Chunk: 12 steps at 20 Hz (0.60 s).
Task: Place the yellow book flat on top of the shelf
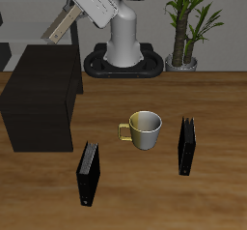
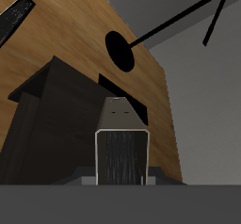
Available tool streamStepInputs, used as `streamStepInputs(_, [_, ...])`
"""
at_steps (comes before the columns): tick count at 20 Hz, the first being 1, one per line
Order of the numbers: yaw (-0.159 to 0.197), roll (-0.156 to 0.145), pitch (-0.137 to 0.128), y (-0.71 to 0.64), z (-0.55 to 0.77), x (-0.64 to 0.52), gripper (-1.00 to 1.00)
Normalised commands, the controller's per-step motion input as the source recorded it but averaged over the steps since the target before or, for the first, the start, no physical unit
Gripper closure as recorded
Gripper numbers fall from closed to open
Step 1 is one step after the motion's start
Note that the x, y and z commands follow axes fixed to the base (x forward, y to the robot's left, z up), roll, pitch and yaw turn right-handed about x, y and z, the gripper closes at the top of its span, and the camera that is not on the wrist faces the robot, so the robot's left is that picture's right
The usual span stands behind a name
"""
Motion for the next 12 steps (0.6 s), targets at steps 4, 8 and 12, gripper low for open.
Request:
streamStepInputs(4, [0.043,-0.032,0.064,-0.24,-0.49,0.17,1.0])
streamStepInputs(8, [0.037,-0.024,0.074,-0.2,-0.57,0.12,1.0])
streamStepInputs(12, [0.071,0.078,0.191,0.12,-0.81,0.23,1.0])
